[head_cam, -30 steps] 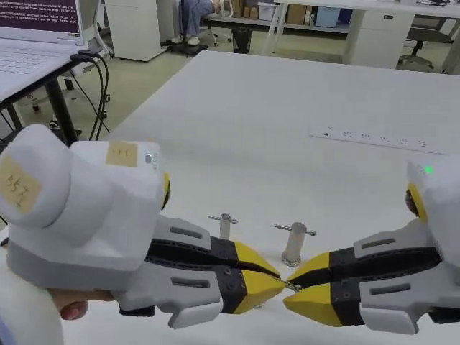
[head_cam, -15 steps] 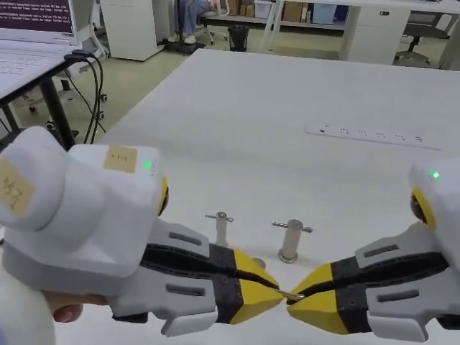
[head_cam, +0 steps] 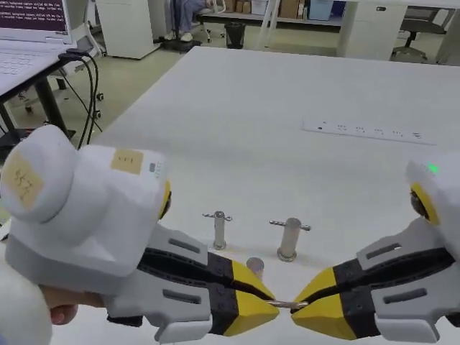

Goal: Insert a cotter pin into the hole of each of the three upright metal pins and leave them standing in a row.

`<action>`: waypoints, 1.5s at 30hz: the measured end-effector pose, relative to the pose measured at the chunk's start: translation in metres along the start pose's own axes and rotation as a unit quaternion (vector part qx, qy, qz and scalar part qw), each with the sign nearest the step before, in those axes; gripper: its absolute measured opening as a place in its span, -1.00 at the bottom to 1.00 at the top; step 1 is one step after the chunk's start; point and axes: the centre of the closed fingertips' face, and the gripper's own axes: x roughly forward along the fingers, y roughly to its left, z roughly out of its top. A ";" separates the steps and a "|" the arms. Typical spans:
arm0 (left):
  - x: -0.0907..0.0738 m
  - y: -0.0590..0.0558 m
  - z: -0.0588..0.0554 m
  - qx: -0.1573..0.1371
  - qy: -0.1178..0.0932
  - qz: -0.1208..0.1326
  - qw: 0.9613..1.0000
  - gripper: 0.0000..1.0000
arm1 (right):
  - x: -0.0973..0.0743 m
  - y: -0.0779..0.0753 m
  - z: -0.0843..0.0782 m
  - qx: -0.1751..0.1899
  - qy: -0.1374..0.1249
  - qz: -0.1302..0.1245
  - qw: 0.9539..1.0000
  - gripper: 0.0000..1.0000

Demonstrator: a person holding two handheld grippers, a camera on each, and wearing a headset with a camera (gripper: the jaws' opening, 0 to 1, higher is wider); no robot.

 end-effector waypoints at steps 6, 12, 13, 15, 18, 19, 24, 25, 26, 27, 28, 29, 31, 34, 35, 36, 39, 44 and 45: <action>0.002 0.009 0.001 0.019 0.005 0.009 1.000 -0.83 | -0.005 -0.008 -0.003 0.006 0.001 -0.020 1.000 -1.00; 0.002 0.028 -0.001 0.040 0.021 0.033 0.998 -0.53 | -0.012 -0.027 -0.010 0.014 0.011 -0.053 0.998 -1.00; 0.001 0.031 -0.001 0.041 0.022 0.039 0.998 -0.48 | -0.013 -0.031 -0.011 0.017 0.011 -0.059 0.998 -1.00; 0.001 0.042 -0.002 0.044 0.026 0.056 0.997 -0.47 | -0.015 -0.038 -0.014 0.025 0.015 -0.073 0.997 -1.00; 0.002 0.049 -0.004 0.043 0.027 0.059 0.997 -0.44 | -0.015 -0.045 -0.018 0.026 0.023 -0.083 0.996 -1.00; 0.004 0.051 -0.005 0.044 0.027 0.058 0.997 -0.44 | -0.015 -0.047 -0.019 0.026 0.024 -0.085 0.996 -1.00; 0.009 0.060 -0.012 0.049 0.040 0.063 0.996 -0.45 | -0.013 -0.054 -0.022 0.026 0.028 -0.090 0.995 -1.00; 0.010 0.063 -0.013 0.048 0.041 0.065 0.996 -0.45 | -0.012 -0.056 -0.023 0.026 0.029 -0.091 0.995 -1.00; 0.011 0.064 -0.013 0.047 0.042 0.065 0.996 -0.45 | -0.011 -0.057 -0.024 0.026 0.033 -0.094 0.995 -1.00; 0.012 0.065 -0.013 0.047 0.042 0.065 0.996 -0.46 | -0.011 -0.058 -0.025 0.026 0.035 -0.095 0.995 -1.00; 0.013 0.067 -0.015 0.048 0.044 0.065 0.996 -0.46 | -0.010 -0.058 -0.027 0.025 0.038 -0.095 0.994 -1.00; 0.014 0.068 -0.016 0.048 0.047 0.064 0.996 -0.47 | -0.009 -0.060 -0.027 0.025 0.040 -0.096 0.994 -1.00; 0.016 0.071 -0.020 0.048 0.053 0.067 0.995 -0.45 | -0.009 -0.062 -0.030 0.020 0.052 -0.100 0.993 -1.00; 0.018 0.071 -0.025 0.047 0.061 0.060 0.995 -0.51 | -0.007 -0.066 -0.033 0.017 0.060 -0.102 0.993 -1.00; 0.018 0.071 -0.027 0.046 0.062 0.059 0.995 -0.53 | -0.006 -0.067 -0.034 0.016 0.064 -0.102 0.993 -1.00; 0.019 0.072 -0.029 0.045 0.065 0.057 0.995 -0.56 | -0.006 -0.068 -0.035 0.015 0.067 -0.103 0.992 -1.00; 0.020 0.071 -0.032 0.040 0.067 0.052 0.996 -0.63 | -0.004 -0.070 -0.037 0.011 0.075 -0.102 0.992 -1.00; 0.022 0.072 -0.036 0.040 0.074 0.049 0.995 -0.70 | -0.001 -0.071 -0.038 0.007 0.082 -0.098 0.992 -1.00; 0.022 0.073 -0.036 0.042 0.075 0.050 0.995 -0.72 | 0.000 -0.071 -0.038 0.004 0.086 -0.097 0.992 -1.00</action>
